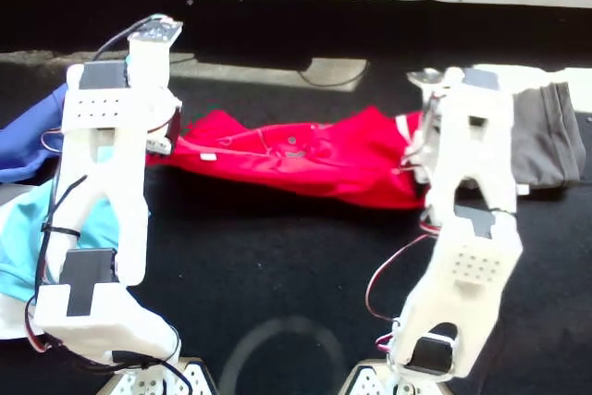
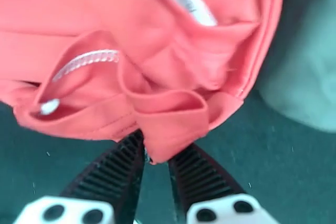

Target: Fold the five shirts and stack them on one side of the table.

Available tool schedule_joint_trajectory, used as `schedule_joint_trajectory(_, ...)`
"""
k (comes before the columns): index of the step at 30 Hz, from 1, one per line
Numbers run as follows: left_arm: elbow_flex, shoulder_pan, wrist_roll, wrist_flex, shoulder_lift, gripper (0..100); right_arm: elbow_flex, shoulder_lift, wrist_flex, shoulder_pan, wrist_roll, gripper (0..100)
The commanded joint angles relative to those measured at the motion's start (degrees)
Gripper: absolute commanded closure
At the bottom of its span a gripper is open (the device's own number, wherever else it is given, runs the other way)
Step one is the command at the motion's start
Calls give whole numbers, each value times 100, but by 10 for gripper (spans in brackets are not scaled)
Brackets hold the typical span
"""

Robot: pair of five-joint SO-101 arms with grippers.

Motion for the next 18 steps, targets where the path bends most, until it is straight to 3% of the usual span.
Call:
schedule_joint_trajectory(1, -286, -31, 44, 123, -92, 991, 66, -418, 154, 549, 229, 992)
schedule_joint_trajectory(6, -251, -4, 44, 360, -48, 991, 1262, -840, 110, 1024, 844, 992)
schedule_joint_trajectory(14, 189, 13, 35, 396, -48, 991, 4198, -3178, -1437, 1446, 2154, 991)
schedule_joint_trajectory(18, 444, 13, 35, 352, -48, 991, 4980, -4426, -1640, 1253, 2295, 854)
